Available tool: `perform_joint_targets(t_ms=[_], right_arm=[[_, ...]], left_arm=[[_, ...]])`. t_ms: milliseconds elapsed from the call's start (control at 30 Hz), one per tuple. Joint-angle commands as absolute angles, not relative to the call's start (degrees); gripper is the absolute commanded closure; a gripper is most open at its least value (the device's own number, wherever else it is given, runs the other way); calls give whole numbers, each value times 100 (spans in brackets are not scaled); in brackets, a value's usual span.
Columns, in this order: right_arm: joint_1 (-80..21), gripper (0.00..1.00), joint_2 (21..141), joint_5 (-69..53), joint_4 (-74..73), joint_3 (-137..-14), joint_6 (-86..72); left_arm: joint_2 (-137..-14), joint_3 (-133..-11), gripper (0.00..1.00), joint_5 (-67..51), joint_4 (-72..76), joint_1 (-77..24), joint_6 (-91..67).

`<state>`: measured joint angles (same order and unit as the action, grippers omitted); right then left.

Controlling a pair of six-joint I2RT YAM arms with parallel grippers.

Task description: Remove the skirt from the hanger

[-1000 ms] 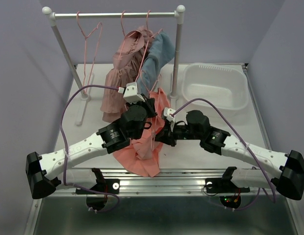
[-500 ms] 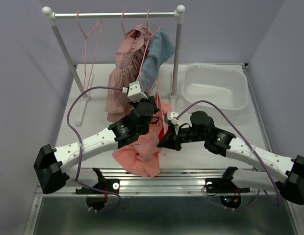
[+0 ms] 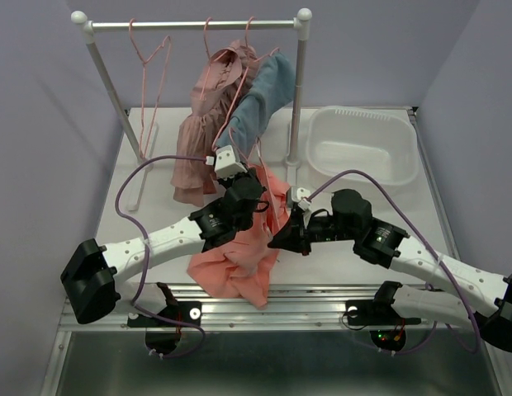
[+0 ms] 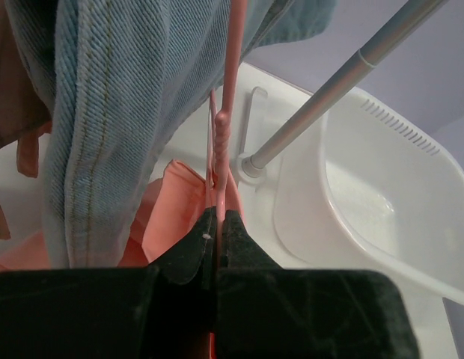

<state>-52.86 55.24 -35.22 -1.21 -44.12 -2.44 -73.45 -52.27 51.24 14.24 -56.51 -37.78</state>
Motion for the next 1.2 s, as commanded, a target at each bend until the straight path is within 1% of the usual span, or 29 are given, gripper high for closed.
perform_joint_targets(t_ms=[0, 133, 167, 200, 267, 333, 400, 433, 500, 533, 567, 600, 633, 667, 700, 733, 833, 900, 1000, 1167], right_arm=[[-5344, 99, 5493, -3902, -360, -4588, -307], [-5344, 98, 5274, -3472, -492, -4228, -448], [-5344, 95, 5221, -3263, -536, -4123, -509], [-5344, 93, 5177, -2747, -597, -4061, -675], [-5344, 93, 5098, -2009, -676, -3938, -817], [-5344, 93, 5098, -1593, -782, -3780, -1071], [-5344, 96, 5167, -960, -791, -3666, -1352], [-5344, 96, 5185, -767, -774, -3595, -1432], [-5344, 92, 5282, -188, -773, -3551, -1590], [-5344, 66, 5317, 190, -773, -3551, -1652], [-5344, 51, 5343, 193, -782, -3551, -1652], [-5344, 41, 5361, 341, -782, -3542, -1652], [-5344, 21, 5370, 369, -774, -3551, -1661], [-5344, 13, 5370, 387, -773, -3577, -1679], [-5344, 2, 5353, 422, -773, -3603, -1679], [-5344, 0, 5309, 474, -773, -3630, -1687], [-5344, 0, 5221, 965, -870, -3788, -1722], [-5344, 0, 5124, 1527, -940, -3858, -1749], [-5344, 0, 5036, 2089, -949, -3963, -1635], [-5344, 0, 5088, 2531, -853, -4201, -1381]], left_arm=[[-7251, -5537, 100, 5520, 1477, -5590, -3859], [-7014, -5660, 100, 5169, 1494, -5590, -3587], [-6944, -5669, 100, 5037, 1494, -5590, -3499], [-6874, -5652, 100, 4810, 1485, -5599, -3428], [-6594, -5599, 100, 4502, 1468, -5599, -3253], [-6382, -5494, 100, 3966, 1424, -5607, -3165], [-6092, -5484, 100, 3344, 1310, -5607, -3041], [-5926, -5476, 100, 3166, 1170, -5616, -3006], [-5671, -5415, 100, 2710, 986, -5686, -2936], [-5591, -5397, 100, 2646, 897, -5730, -2970], [-5520, -5370, 100, 2628, 801, -5774, -2971], [-5459, -5335, 100, 2628, 582, -5818, -3023], [-5336, -5300, 100, 2654, 467, -5897, -3067], [-5274, -5265, 100, 2646, 396, -5924, -3093], [-5213, -5186, 100, 2602, 282, -5941, -3102], [-5090, -5151, 100, 2584, 220, -5968, -3155], [-4949, -5080, 100, 2575, -121, -6003, -3286], [-4834, -5063, 100, 2628, -342, -6020, -3339], [-4667, -5010, 100, 2549, -413, -6038, -3357], [-4456, -5045, 100, 2330, -545, -6056, -3349]])
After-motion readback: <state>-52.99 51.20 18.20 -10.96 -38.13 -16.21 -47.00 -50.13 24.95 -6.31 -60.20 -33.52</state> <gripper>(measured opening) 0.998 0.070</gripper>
